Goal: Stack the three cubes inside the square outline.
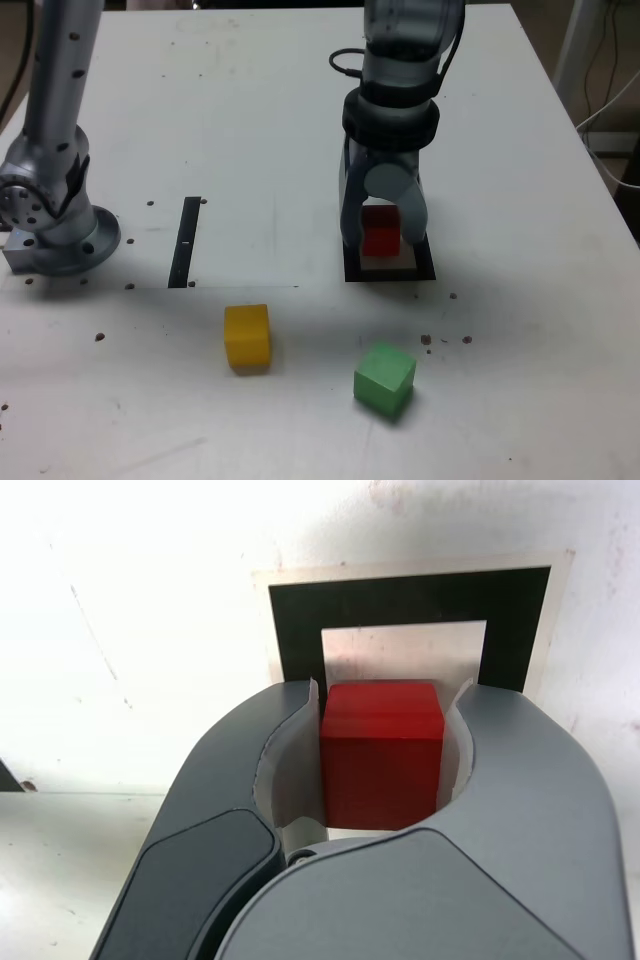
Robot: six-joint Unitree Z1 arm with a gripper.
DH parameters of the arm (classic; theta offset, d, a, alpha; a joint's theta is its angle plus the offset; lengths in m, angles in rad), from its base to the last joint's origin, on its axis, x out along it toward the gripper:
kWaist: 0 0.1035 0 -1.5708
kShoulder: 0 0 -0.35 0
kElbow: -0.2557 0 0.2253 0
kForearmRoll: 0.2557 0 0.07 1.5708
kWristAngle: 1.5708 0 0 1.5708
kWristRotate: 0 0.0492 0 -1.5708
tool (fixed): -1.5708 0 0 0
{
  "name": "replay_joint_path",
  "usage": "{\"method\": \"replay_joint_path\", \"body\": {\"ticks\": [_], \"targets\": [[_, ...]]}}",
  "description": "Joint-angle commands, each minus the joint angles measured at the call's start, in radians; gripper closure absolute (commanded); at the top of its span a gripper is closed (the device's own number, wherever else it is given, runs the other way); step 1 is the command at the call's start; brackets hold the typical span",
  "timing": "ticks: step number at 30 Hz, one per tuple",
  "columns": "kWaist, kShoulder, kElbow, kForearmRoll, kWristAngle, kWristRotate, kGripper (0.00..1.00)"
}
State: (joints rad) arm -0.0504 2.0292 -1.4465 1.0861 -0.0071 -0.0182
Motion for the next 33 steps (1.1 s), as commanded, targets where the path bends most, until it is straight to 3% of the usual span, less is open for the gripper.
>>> {"method": "replay_joint_path", "body": {"ticks": [1, 5, 11, 13, 23, 33], "targets": [[0.005, 0.011, 0.000, -0.007, 0.001, 0.004, 0.70], [0.008, 0.022, 0.000, -0.021, 0.002, 0.007, 0.65], [0.015, 0.026, 0.010, -0.038, 0.005, 0.019, 0.11], [0.017, 0.023, 0.016, -0.041, 0.005, 0.020, 0.02], [0.018, -0.029, 0.049, -0.053, 0.016, 0.019, 0.00], [0.015, -0.165, 0.132, -0.042, 0.053, 0.015, 0.00]]}}
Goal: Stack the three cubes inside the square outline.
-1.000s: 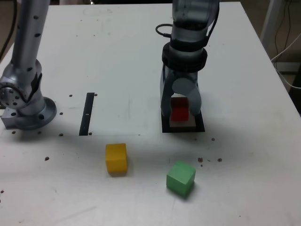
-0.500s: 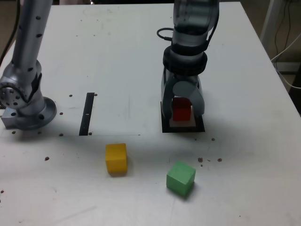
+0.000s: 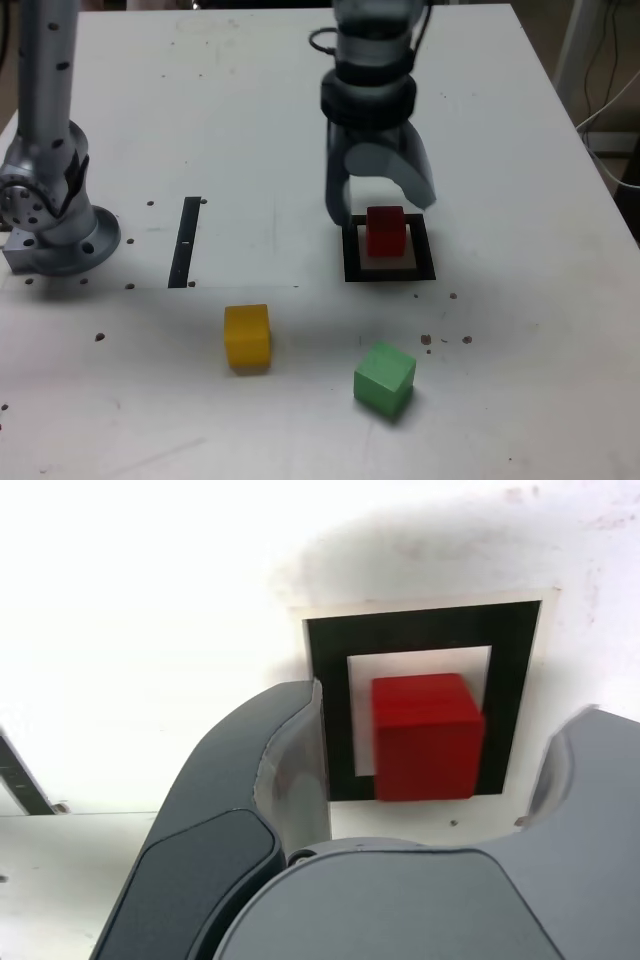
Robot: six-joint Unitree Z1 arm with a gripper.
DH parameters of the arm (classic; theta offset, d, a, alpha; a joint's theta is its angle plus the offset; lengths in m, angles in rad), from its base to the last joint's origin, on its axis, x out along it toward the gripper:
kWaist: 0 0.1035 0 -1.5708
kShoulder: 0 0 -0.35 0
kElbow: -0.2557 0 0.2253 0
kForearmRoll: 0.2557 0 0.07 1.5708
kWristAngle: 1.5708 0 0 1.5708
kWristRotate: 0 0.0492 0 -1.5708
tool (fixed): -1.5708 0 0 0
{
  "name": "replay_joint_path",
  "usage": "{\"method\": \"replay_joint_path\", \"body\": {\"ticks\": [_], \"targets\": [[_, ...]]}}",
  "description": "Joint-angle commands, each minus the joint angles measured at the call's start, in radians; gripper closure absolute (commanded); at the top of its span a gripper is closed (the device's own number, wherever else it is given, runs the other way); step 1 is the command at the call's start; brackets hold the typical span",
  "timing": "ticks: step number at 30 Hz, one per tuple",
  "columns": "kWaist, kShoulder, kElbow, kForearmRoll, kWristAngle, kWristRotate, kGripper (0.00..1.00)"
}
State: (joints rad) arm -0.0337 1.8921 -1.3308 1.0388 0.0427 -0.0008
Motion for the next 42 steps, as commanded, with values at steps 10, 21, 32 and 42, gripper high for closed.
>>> {"method": "replay_joint_path", "body": {"ticks": [10, 21, 32, 42], "targets": [[-0.085, -0.178, 0.151, 0.047, 0.006, -0.060, 0.00], [-0.246, -0.260, 0.249, 0.086, -0.034, -0.246, 0.01], [-0.433, -0.257, 0.265, 0.085, -0.100, -0.441, 0.01], [-0.535, -0.189, 0.245, 0.068, -0.157, -0.502, 0.01]]}}
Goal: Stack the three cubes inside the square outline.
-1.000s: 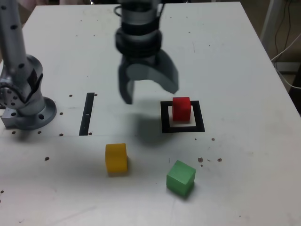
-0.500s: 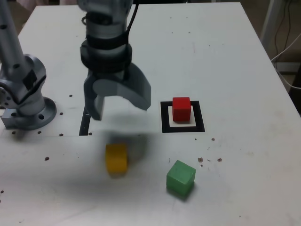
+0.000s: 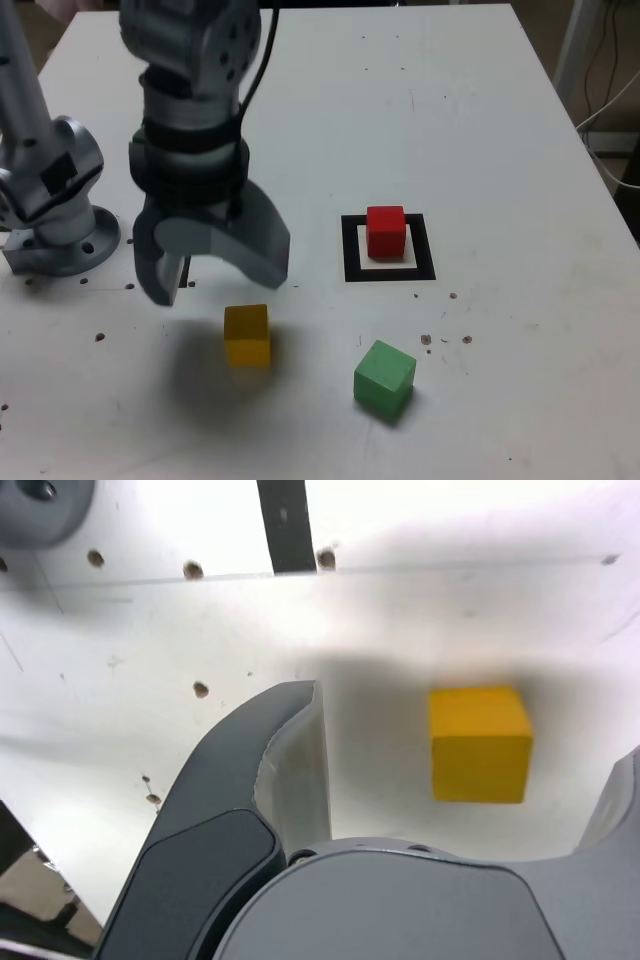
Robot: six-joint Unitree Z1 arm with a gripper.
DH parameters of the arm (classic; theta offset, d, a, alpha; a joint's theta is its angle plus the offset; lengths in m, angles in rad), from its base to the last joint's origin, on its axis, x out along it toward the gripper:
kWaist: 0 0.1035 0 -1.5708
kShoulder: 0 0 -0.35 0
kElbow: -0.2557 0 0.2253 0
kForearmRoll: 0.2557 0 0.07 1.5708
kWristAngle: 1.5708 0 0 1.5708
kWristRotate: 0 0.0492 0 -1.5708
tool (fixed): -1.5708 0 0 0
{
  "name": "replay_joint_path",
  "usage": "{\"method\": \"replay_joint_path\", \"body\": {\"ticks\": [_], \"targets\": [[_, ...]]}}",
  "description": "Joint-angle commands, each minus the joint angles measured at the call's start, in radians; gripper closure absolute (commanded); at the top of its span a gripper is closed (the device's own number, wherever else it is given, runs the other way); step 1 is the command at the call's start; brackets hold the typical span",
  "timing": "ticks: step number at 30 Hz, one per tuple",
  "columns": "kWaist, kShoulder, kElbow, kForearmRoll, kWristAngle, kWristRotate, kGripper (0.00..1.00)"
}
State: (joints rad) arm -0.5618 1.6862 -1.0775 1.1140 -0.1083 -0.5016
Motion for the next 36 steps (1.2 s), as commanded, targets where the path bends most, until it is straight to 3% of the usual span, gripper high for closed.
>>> {"method": "replay_joint_path", "body": {"ticks": [1, 13, 20, 26, 33, 36], "targets": [[-0.013, 0.033, -0.013, -0.016, -0.012, -0.002, 0.01], [-0.025, 0.154, -0.041, -0.082, -0.038, 0.014, 0.03], [-0.023, 0.195, -0.048, -0.104, -0.045, 0.026, 0.10], [-0.007, 0.213, -0.043, -0.115, -0.043, 0.034, 0.25], [0.007, 0.224, -0.031, -0.143, -0.025, 0.035, 0.61], [0.008, 0.224, -0.028, -0.156, -0.016, 0.035, 0.70]]}}
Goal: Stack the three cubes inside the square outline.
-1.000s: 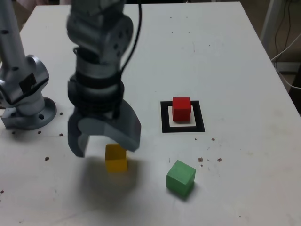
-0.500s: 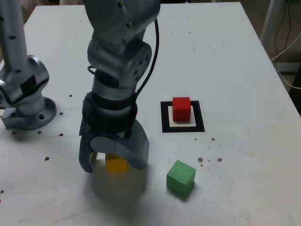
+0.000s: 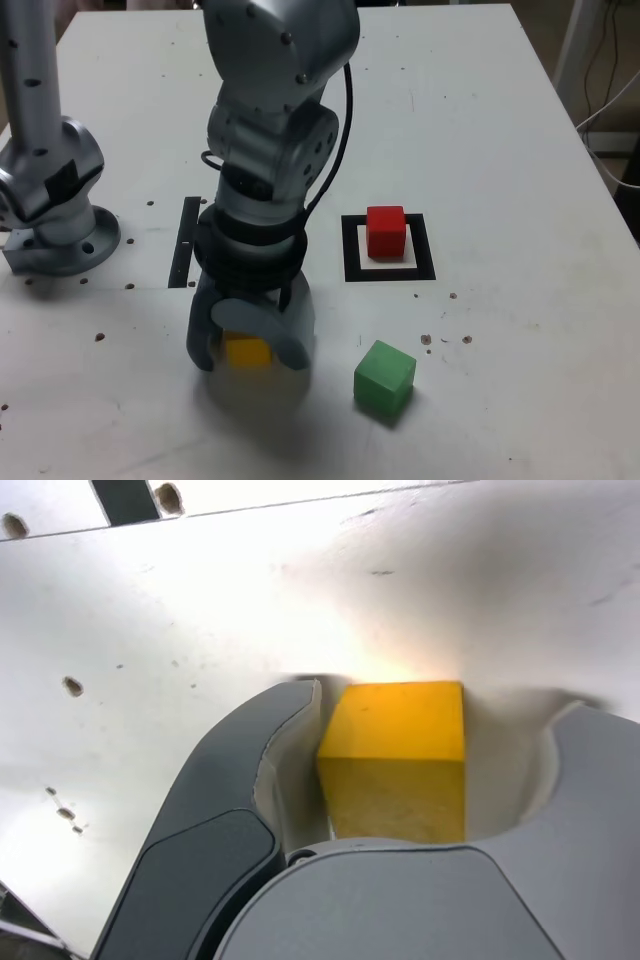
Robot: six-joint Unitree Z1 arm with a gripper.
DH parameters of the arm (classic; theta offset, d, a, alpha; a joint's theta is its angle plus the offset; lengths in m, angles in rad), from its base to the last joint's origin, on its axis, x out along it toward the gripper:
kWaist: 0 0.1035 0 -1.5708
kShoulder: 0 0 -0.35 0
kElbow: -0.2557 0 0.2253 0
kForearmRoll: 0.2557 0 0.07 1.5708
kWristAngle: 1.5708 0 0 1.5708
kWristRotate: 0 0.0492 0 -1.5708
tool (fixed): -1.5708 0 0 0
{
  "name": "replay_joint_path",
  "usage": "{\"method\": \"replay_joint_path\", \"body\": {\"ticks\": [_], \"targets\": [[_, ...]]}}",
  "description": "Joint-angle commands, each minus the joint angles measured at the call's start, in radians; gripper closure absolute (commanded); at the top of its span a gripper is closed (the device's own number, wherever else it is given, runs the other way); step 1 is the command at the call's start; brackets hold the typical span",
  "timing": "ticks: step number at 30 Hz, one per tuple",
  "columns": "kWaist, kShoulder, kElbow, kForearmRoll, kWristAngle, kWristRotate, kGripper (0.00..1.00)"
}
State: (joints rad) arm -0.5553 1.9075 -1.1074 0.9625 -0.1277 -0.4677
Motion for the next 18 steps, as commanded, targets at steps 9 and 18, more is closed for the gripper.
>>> {"method": "replay_joint_path", "body": {"ticks": [9, 18], "targets": [[0.002, -0.001, 0.005, -0.011, 0.007, 0.001, 0.71], [0.002, -0.027, 0.005, 0.011, 0.021, 0.001, 0.71]]}}
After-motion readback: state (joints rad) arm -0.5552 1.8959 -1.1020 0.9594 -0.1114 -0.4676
